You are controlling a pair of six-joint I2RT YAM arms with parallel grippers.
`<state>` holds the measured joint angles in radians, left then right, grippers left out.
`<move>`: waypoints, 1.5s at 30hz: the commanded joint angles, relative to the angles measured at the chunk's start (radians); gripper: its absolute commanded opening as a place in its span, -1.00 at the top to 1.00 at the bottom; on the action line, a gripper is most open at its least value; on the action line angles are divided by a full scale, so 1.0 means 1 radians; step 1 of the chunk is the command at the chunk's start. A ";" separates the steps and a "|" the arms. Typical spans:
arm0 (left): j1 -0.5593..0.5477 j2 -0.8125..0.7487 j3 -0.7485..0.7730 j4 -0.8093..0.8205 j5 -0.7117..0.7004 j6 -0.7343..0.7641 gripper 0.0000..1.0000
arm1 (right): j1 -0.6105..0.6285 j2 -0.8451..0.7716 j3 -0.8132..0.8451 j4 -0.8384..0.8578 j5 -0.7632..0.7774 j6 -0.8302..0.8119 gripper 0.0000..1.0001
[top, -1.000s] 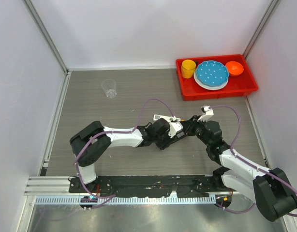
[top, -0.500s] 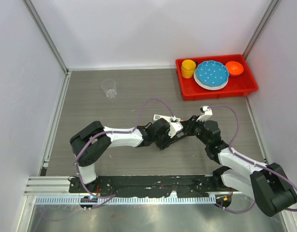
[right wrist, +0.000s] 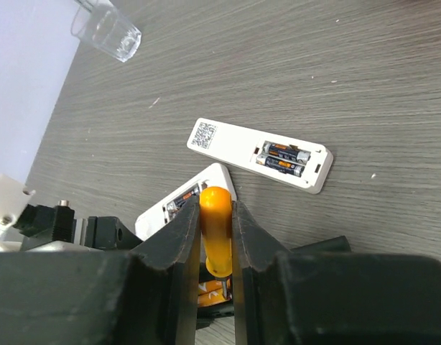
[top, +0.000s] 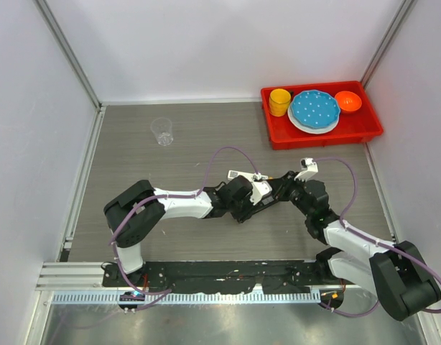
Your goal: Unload the batteries from the remote control
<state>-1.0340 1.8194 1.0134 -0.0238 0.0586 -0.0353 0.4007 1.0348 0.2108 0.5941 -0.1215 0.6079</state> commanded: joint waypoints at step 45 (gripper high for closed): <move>0.215 -0.279 -0.220 0.216 0.323 -0.322 -0.49 | -0.053 -0.035 0.081 -0.132 0.002 0.003 0.99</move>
<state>-0.8570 1.6138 0.8097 0.1207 0.3458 -0.3065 0.3511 1.0122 0.2752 0.4446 -0.1322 0.6521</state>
